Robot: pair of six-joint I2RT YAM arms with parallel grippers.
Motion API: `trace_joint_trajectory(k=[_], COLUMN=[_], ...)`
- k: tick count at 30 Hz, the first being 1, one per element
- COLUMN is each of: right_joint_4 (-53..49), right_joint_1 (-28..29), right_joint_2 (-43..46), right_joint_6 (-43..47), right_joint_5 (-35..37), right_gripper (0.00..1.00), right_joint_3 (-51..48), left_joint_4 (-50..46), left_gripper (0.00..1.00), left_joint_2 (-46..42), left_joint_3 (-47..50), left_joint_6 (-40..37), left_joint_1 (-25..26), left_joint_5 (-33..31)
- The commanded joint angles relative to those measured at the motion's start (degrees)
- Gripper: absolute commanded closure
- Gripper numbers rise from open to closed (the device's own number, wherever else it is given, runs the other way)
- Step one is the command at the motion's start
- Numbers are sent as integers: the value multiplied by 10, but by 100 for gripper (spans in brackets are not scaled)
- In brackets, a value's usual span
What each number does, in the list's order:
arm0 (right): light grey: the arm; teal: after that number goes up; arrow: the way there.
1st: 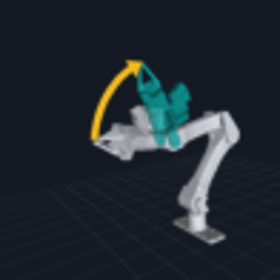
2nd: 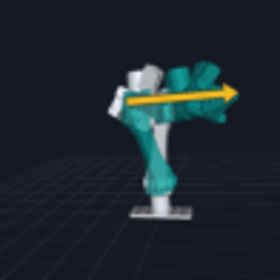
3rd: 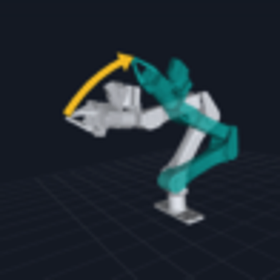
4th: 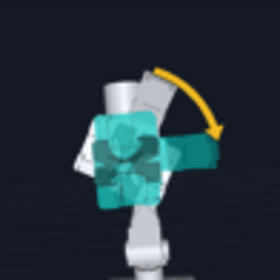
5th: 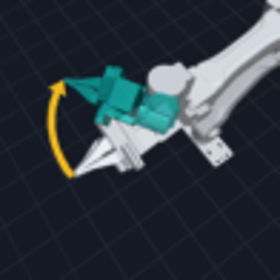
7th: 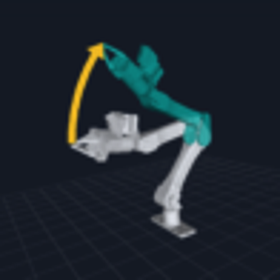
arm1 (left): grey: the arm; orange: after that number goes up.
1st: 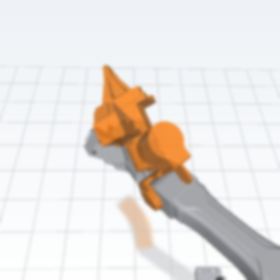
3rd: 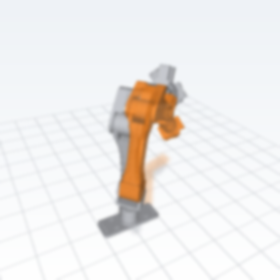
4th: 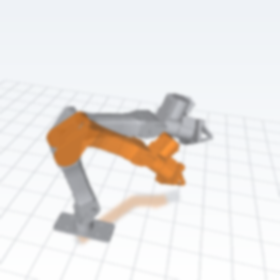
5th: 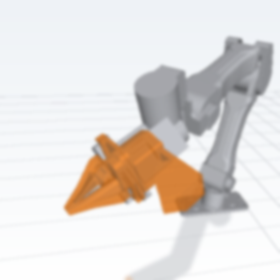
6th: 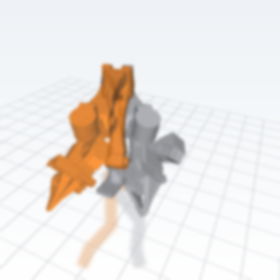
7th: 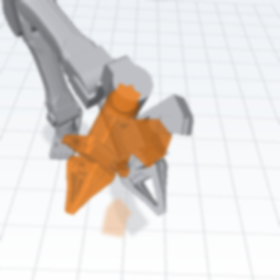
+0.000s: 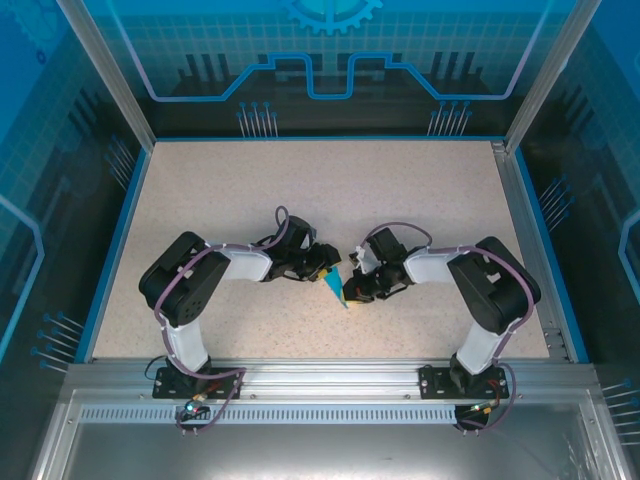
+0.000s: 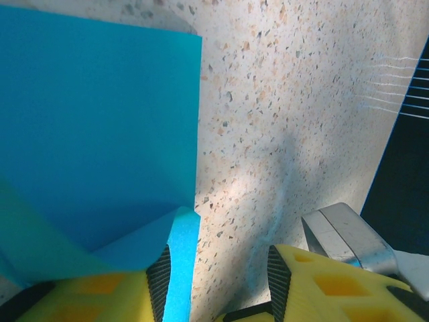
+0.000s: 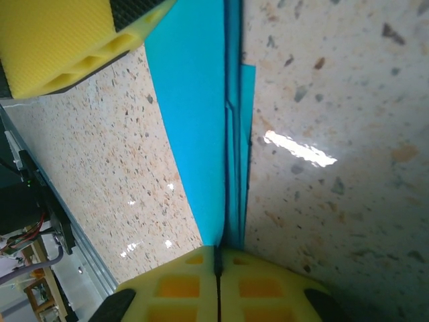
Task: Fold a paper plane with a square sheet of paper (pick it up from the middle)
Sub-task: Fold the wing for the fifth time at the center of the table.
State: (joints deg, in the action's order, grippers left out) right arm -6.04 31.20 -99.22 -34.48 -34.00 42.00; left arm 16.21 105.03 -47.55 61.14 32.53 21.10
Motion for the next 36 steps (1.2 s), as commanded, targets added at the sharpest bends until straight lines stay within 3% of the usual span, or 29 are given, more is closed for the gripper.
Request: trace_joint_trajectory(k=[1,12,22,26,36], right_joint_4=[-85,-104,-88,-62,-80], right_joint_1=[7,19,20,35,56], right_joint_2=[14,22,97,87,42], right_joint_6=[11,30,9,7,16], right_joint_5=[40,50,87,60,100], right_gripper=[89,85,77,74,74], right_joint_3=[-13,3,0,10,25], left_joint_4=[-58,-59,-60,-60,-61], left_gripper=[53,53,53,53,53], left_joint_2=[15,19,19,19,19], left_joint_3=[3,-4,-2,-2,-3], left_joint_6=[-2,-3,-5,-5,-6], left_joint_1=[0,-1,0,-1,-1], left_joint_5=[-11,-8,-6,-6,-6])
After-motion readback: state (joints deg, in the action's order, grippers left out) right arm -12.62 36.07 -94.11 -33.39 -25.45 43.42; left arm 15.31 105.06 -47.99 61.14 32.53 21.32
